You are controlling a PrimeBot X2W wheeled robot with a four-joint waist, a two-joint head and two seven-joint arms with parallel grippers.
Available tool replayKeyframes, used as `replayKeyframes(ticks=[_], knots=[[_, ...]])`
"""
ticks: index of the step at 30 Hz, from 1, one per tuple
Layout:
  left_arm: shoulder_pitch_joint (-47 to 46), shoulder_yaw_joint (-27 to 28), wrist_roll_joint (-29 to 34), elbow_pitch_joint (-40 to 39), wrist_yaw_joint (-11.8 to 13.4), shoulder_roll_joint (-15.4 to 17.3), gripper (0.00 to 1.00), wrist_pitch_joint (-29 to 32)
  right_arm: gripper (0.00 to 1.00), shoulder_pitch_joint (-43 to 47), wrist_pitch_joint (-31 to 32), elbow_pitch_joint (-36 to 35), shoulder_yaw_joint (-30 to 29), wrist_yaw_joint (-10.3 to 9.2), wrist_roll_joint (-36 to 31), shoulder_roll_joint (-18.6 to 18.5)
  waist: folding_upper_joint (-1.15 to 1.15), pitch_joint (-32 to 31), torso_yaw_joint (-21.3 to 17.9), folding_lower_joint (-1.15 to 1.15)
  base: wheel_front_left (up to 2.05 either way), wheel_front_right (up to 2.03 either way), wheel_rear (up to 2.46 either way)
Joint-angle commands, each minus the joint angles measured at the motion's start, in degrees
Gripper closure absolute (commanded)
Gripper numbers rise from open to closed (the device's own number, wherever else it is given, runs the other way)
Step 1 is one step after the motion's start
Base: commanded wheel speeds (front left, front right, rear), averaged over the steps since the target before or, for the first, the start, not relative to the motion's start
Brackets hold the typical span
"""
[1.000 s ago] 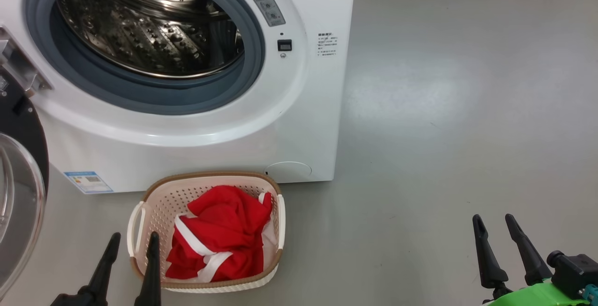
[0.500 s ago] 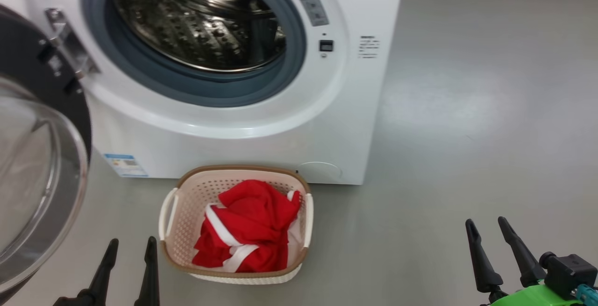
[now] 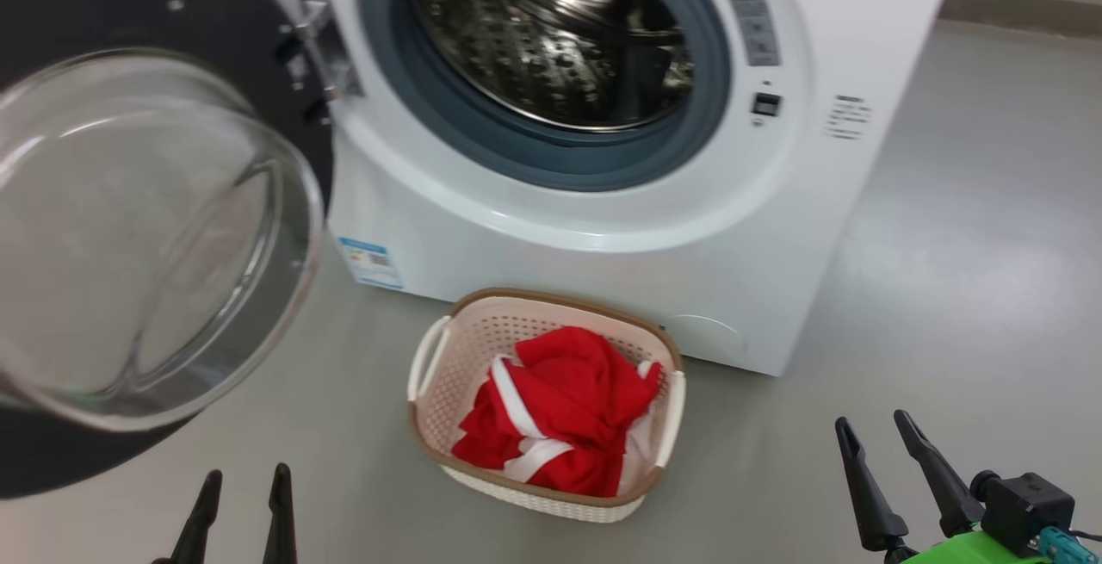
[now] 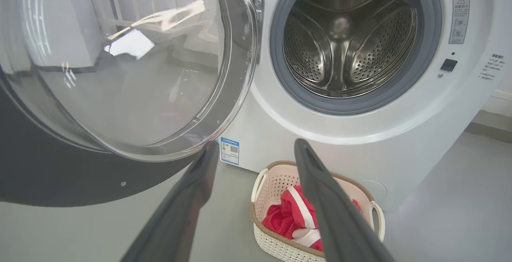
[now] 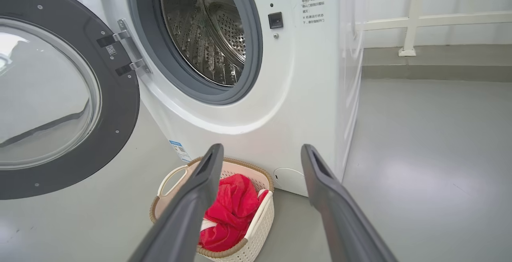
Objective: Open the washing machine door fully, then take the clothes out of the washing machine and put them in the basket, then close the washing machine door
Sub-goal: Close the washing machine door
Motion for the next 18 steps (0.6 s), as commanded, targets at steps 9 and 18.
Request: replayKeyframes(ticks=[9, 18], knots=[[1.22, 0.37, -2.76, -2.60, 2.58, 0.30, 0.00, -0.45, 0.00, -2.47, -0.37, -0.44, 4.84, 0.37, 0.34, -1.58, 0.00, -1.70, 9.94, 0.00, 0.00, 0.00, 0.00], [3.25, 0.48, -5.30, -5.84, 5.37, 0.30, 0.00, -0.45, 0.00, -6.08, -0.37, 1.68, 9.32, 0.37, 1.71, -3.01, 0.00, -1.18, 10.68, 0.00, 0.00, 0.00, 0.00]])
